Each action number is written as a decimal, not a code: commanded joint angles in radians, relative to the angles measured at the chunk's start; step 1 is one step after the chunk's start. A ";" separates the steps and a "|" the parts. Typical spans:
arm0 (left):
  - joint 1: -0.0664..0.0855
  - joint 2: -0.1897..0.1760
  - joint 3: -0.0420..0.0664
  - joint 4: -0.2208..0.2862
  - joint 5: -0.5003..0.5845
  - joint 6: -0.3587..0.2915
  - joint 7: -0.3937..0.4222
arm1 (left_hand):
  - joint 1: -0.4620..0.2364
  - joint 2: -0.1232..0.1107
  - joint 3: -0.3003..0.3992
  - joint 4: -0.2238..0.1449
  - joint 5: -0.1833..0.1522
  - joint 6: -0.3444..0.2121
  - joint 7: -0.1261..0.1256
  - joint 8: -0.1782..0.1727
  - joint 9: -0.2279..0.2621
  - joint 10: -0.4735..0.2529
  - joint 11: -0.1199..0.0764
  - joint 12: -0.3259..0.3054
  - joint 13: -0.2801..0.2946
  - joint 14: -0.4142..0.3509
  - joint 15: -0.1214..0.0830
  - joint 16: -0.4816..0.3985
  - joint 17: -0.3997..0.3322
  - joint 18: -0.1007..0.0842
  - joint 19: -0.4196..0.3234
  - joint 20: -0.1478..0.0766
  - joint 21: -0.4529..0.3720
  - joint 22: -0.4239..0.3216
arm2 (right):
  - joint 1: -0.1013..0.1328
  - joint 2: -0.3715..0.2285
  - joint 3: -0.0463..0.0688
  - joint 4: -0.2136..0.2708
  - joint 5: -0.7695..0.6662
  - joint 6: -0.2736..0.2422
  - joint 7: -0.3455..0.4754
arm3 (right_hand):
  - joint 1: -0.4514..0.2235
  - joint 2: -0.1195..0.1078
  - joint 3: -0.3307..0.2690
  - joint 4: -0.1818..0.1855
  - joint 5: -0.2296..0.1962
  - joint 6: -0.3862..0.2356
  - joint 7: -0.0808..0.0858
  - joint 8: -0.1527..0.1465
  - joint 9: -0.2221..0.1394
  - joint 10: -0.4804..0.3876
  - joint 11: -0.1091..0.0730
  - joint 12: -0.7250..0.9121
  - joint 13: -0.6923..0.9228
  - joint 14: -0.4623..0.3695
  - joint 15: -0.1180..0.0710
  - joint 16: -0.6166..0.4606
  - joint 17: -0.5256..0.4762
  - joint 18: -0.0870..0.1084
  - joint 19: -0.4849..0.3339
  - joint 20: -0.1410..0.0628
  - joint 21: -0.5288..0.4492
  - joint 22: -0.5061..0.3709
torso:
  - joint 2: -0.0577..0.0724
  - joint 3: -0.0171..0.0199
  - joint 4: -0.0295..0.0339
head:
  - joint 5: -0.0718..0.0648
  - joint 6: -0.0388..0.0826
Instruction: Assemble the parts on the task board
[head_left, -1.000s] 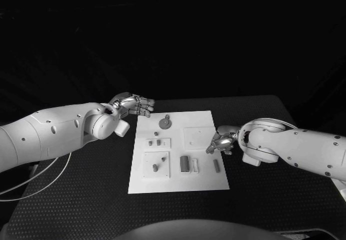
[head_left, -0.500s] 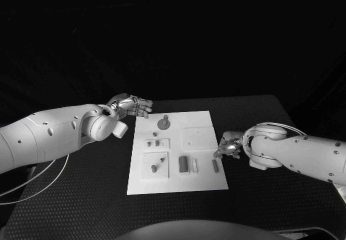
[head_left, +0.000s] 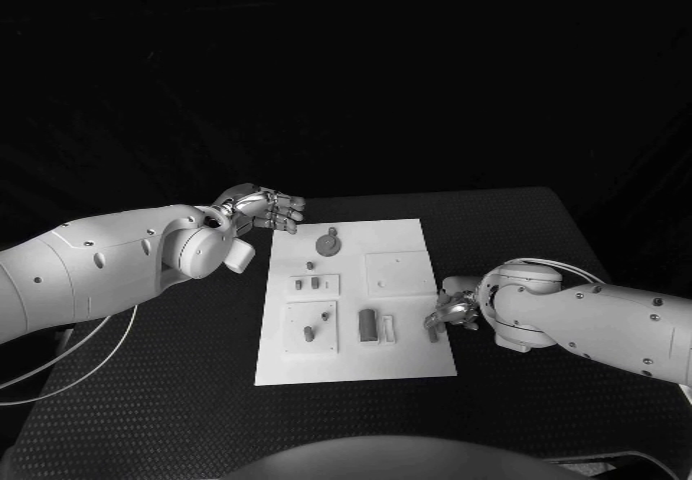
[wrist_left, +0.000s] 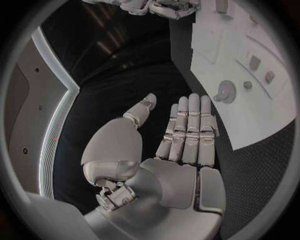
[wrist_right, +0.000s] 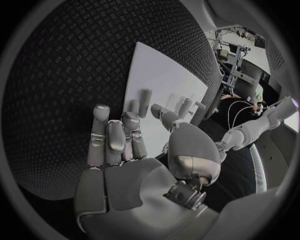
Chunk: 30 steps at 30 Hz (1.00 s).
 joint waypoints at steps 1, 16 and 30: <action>0.001 0.001 0.001 0.003 0.005 0.014 0.008 | -0.007 -0.002 0.000 0.006 -0.003 -0.004 -0.004 -0.001 0.001 -0.006 -0.002 0.002 -0.001 -0.006 0.000 -0.006 0.001 0.011 -0.007 -0.002 0.003 -0.001 | -0.011 0.005 -0.004 -0.001 -0.015 0.036 -0.009 | -0.003 -0.006 -0.001 0.006 0.003 0.005 0.003 -0.007 -0.003 0.000 -0.008 0.004 -0.001 0.001 -0.004 0.002 -0.003 0.006 0.002 -0.004 0.000 0.021 | 0.000 0.0002 -0.0004 | 0.001 -0.002; 0.001 0.003 0.001 0.002 0.005 0.018 0.006 | -0.008 -0.002 0.000 0.007 -0.002 -0.004 -0.004 -0.001 0.001 -0.006 -0.002 0.002 -0.001 -0.006 0.000 -0.007 0.001 0.011 -0.007 -0.002 0.003 -0.001 | -0.046 0.058 -0.012 -0.028 -0.112 0.077 -0.013 | 0.090 0.034 -0.001 -0.115 0.002 -0.040 0.021 -0.042 -0.006 -0.019 0.009 -0.001 -0.001 -0.039 0.006 -0.003 -0.041 0.006 -0.017 0.003 0.002 0.021 | 0.000 -0.0001 0.0008 | 0.001 -0.007; 0.001 0.002 0.001 0.002 0.005 0.017 0.006 | -0.008 -0.001 0.000 0.007 -0.003 -0.004 -0.004 -0.001 0.001 -0.007 -0.002 0.002 -0.001 -0.007 0.000 -0.007 0.002 0.012 -0.007 -0.002 0.003 -0.001 | -0.076 0.091 -0.014 -0.052 -0.198 0.068 -0.026 | 0.194 0.050 0.007 -0.169 0.001 -0.031 0.026 -0.055 -0.019 -0.024 0.014 0.003 -0.003 -0.047 0.015 -0.003 -0.047 0.006 -0.021 0.013 0.005 0.021 | -0.001 -0.0003 -0.0006 | 0.006 -0.013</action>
